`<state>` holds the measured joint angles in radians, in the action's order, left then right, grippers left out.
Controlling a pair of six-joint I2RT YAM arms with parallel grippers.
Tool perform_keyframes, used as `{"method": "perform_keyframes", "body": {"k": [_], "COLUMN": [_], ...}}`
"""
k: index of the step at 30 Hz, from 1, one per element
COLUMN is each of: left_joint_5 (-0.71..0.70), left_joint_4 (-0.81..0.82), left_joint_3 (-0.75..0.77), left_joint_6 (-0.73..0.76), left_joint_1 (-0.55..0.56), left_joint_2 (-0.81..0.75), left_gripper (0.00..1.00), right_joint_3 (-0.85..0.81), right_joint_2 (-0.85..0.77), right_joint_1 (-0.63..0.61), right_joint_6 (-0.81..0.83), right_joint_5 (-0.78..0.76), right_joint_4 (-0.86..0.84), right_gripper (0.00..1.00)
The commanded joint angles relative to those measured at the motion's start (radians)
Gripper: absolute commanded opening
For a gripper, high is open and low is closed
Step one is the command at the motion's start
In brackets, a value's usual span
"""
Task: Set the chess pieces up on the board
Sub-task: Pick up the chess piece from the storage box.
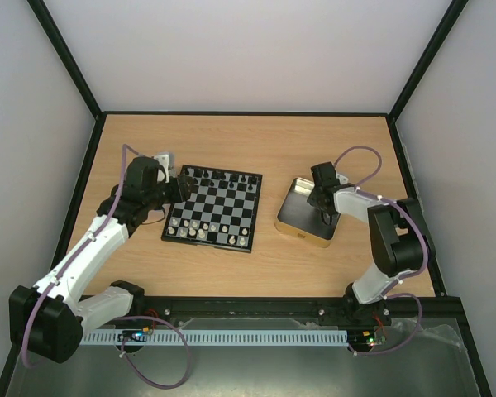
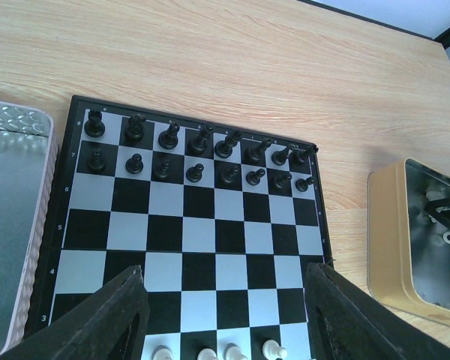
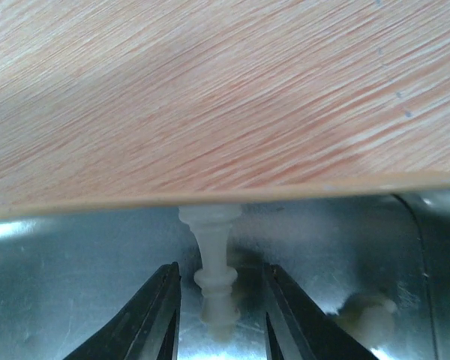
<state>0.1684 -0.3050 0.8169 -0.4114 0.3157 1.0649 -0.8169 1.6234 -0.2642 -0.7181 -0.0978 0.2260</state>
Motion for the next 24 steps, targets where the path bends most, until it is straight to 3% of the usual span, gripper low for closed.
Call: {"method": "perform_keyframes", "body": {"k": [1, 8, 13, 18, 24], "left_joint_5": [0.008, 0.021, 0.085, 0.158, 0.304], "left_joint_4": [0.011, 0.015, 0.058, 0.142, 0.291], "left_joint_3": [-0.010, -0.008, -0.017, -0.040, -0.067], "left_joint_6": [-0.001, -0.013, -0.057, -0.120, -0.229], "left_joint_1": [0.002, 0.002, 0.002, 0.002, 0.004], "left_joint_2": [0.006, -0.005, -0.024, -0.050, -0.086], "left_gripper": [0.59, 0.59, 0.62, 0.66, 0.79], "right_joint_3": [-0.038, -0.029, -0.021, -0.010, 0.056], "right_joint_2": [0.044, 0.019, -0.129, -0.272, -0.380], "right_joint_1": [0.006, 0.005, 0.006, 0.005, -0.059], "right_joint_6": [0.017, 0.027, 0.075, 0.148, 0.150], "right_joint_5": [-0.025, 0.045, 0.159, 0.442, 0.868], "right_joint_4": [-0.030, -0.015, 0.007, -0.045, -0.310], "right_gripper": [0.27, 0.04, 0.02, 0.02, 0.02]}}
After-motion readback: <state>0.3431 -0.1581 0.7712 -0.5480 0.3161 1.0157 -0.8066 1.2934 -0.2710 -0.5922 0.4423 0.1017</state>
